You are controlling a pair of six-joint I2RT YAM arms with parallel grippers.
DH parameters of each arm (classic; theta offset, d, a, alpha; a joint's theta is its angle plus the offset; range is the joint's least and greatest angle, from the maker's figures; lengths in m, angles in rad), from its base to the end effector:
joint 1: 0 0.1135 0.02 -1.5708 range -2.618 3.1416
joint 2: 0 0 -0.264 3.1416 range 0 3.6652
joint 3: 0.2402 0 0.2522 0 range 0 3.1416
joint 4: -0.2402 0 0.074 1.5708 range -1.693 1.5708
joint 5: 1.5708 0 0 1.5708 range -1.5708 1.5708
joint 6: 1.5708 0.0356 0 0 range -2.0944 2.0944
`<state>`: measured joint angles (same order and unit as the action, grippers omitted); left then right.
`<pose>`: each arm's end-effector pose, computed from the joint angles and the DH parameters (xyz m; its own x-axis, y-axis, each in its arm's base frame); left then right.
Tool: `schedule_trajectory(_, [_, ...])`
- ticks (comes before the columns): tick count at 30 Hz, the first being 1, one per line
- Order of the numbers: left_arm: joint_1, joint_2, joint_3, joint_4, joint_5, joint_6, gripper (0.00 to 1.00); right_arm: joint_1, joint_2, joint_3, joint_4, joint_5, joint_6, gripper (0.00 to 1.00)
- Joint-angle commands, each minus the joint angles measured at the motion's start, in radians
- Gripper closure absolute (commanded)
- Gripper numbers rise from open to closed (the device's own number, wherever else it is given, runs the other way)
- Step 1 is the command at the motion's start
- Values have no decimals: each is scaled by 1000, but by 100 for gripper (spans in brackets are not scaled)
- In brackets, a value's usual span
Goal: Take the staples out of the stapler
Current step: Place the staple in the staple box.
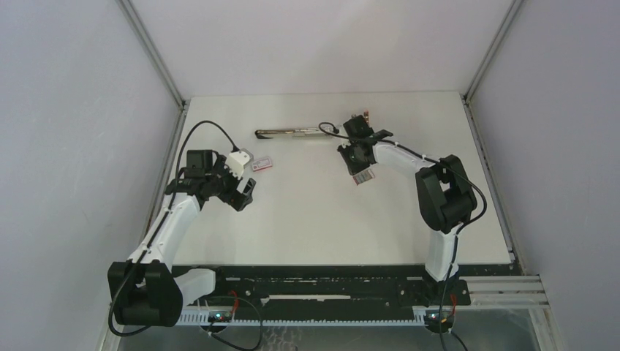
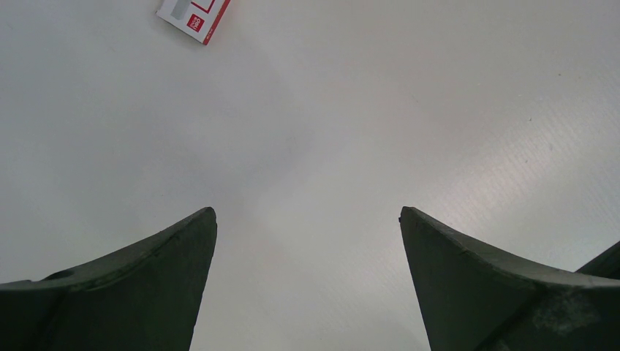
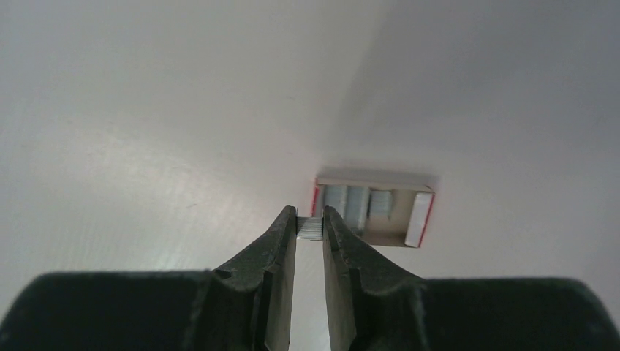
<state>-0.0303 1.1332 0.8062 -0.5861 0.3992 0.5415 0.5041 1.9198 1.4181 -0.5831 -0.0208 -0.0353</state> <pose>0.2241 -0.0206 0.2462 -0.5411 0.4915 -0.6824 0.6352 0.7707 0.0515 0.3543 0.1963 0.1995 -0.7564 -0.4575 -0.4675 -0.5184 0.8551 0.0019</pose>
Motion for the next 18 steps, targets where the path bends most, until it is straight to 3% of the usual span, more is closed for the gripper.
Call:
schedule_trajectory(1, [9,-9,11,18,26,11,0,-51,-54,-31,39,-5,-30,81])
schedule_trajectory(18, [9,-8,11,16,27,13,0,-89,-15,-53,61,-40,-28,81])
